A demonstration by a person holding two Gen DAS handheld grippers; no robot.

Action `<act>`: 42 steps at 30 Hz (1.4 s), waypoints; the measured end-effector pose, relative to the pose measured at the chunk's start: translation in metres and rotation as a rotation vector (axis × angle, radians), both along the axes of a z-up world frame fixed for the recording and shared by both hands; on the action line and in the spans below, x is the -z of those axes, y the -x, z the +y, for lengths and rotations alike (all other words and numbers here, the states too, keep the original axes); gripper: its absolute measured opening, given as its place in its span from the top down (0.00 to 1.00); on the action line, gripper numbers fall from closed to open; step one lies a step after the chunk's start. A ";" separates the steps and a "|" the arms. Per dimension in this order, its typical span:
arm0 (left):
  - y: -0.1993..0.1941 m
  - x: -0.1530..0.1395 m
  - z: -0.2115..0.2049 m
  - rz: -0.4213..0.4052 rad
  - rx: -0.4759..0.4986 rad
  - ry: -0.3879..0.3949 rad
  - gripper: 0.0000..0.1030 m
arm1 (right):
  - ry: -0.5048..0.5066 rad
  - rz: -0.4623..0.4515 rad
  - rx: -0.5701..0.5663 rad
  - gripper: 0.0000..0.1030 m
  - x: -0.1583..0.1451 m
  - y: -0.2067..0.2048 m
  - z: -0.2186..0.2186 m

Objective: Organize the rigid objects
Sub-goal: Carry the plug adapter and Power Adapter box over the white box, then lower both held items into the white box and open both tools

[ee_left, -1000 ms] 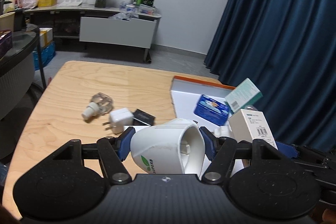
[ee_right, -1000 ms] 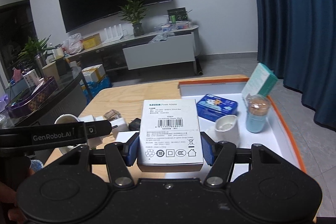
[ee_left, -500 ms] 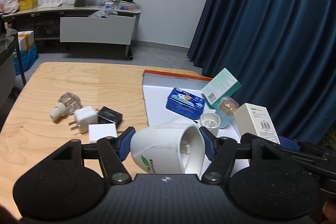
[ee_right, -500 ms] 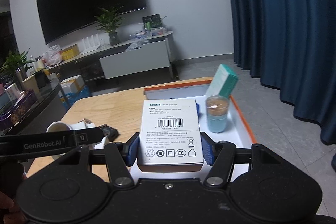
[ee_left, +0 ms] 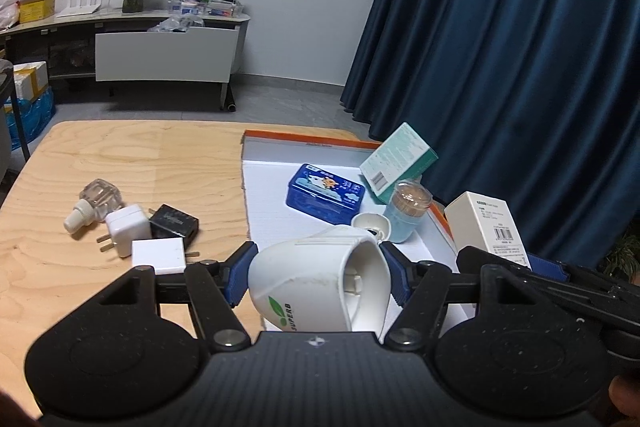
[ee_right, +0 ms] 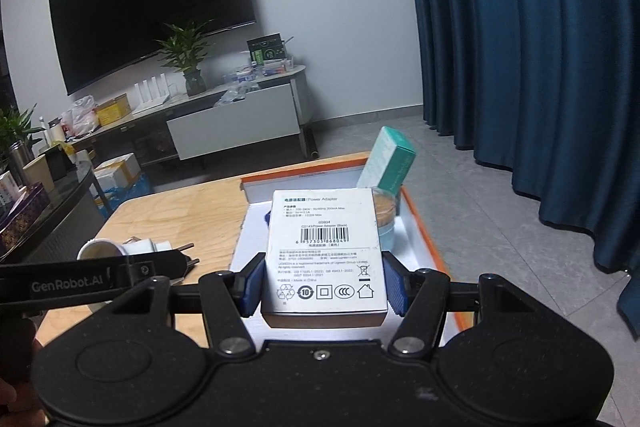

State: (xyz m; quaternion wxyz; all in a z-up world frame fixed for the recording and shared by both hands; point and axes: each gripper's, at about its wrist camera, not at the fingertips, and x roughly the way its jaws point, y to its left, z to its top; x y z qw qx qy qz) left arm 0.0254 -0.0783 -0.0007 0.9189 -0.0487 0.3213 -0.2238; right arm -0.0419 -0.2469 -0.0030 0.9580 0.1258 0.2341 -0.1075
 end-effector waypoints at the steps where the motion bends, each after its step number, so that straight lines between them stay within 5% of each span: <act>1: 0.000 0.001 -0.001 0.002 0.005 0.000 0.36 | -0.002 0.001 0.004 0.31 0.001 0.000 -0.002; 42: -0.016 0.027 -0.045 0.078 0.074 -0.051 0.35 | -0.007 0.068 0.046 0.29 0.024 -0.037 -0.038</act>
